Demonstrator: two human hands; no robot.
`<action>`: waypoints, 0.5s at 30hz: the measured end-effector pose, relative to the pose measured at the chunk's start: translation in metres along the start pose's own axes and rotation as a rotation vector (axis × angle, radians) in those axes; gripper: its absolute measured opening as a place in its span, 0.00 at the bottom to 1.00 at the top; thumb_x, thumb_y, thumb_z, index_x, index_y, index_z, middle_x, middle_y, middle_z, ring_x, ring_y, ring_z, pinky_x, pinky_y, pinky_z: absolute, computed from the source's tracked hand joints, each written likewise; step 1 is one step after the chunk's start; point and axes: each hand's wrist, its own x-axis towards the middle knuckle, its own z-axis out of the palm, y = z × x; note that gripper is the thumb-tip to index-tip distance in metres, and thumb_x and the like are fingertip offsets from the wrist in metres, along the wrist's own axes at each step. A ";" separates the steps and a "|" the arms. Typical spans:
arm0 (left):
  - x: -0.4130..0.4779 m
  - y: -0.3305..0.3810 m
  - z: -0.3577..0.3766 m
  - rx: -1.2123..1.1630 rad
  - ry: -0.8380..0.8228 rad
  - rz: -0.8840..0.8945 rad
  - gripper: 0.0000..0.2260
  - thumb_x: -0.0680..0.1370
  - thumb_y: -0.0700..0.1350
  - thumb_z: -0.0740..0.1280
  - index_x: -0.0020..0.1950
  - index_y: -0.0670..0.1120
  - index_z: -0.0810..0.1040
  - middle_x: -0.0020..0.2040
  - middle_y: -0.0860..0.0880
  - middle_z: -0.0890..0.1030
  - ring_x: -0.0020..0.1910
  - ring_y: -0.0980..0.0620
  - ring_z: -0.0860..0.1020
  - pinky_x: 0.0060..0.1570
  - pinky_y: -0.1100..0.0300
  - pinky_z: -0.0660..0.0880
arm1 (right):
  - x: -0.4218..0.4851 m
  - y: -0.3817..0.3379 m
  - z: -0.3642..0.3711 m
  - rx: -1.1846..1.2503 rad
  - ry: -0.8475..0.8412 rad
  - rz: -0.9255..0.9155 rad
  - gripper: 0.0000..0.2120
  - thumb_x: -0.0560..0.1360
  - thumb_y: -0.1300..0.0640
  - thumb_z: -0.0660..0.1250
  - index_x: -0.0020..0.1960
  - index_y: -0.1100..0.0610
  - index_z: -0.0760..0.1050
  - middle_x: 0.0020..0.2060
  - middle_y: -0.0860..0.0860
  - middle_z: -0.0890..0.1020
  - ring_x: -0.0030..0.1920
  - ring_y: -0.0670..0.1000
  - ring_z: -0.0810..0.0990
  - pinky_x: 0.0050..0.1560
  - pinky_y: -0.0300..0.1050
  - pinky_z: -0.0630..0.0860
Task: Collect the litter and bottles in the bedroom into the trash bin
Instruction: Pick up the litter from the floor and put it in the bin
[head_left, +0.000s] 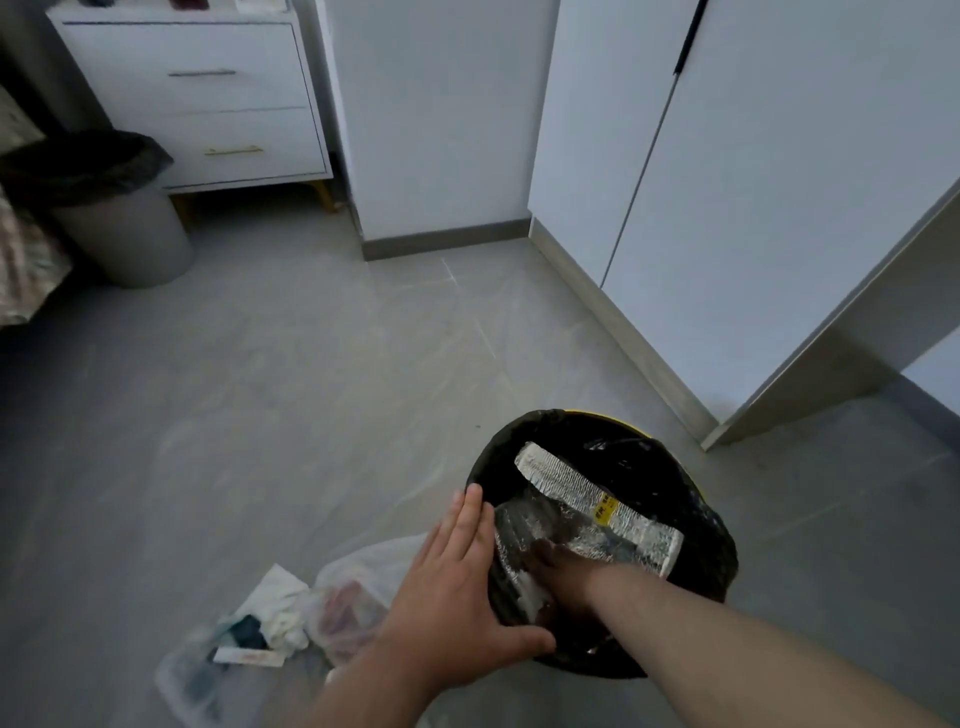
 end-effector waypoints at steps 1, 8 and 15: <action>-0.001 0.000 0.000 -0.004 -0.005 -0.002 0.57 0.62 0.75 0.61 0.76 0.50 0.34 0.73 0.55 0.26 0.71 0.57 0.27 0.72 0.61 0.35 | 0.005 0.002 0.004 -0.020 -0.006 0.011 0.39 0.78 0.47 0.62 0.78 0.52 0.41 0.78 0.56 0.42 0.78 0.59 0.46 0.76 0.56 0.52; -0.003 -0.004 -0.001 -0.056 0.000 0.024 0.52 0.65 0.73 0.61 0.76 0.52 0.36 0.73 0.57 0.28 0.72 0.57 0.28 0.73 0.57 0.37 | -0.024 -0.022 -0.036 0.000 0.132 0.071 0.19 0.75 0.54 0.66 0.66 0.53 0.72 0.64 0.55 0.77 0.64 0.57 0.75 0.59 0.44 0.72; -0.064 -0.075 -0.045 -0.236 0.303 -0.106 0.41 0.69 0.75 0.45 0.77 0.54 0.52 0.75 0.59 0.43 0.75 0.60 0.41 0.73 0.63 0.44 | -0.092 -0.095 -0.115 0.268 0.597 -0.140 0.07 0.75 0.58 0.63 0.44 0.53 0.80 0.38 0.46 0.80 0.42 0.49 0.78 0.44 0.42 0.72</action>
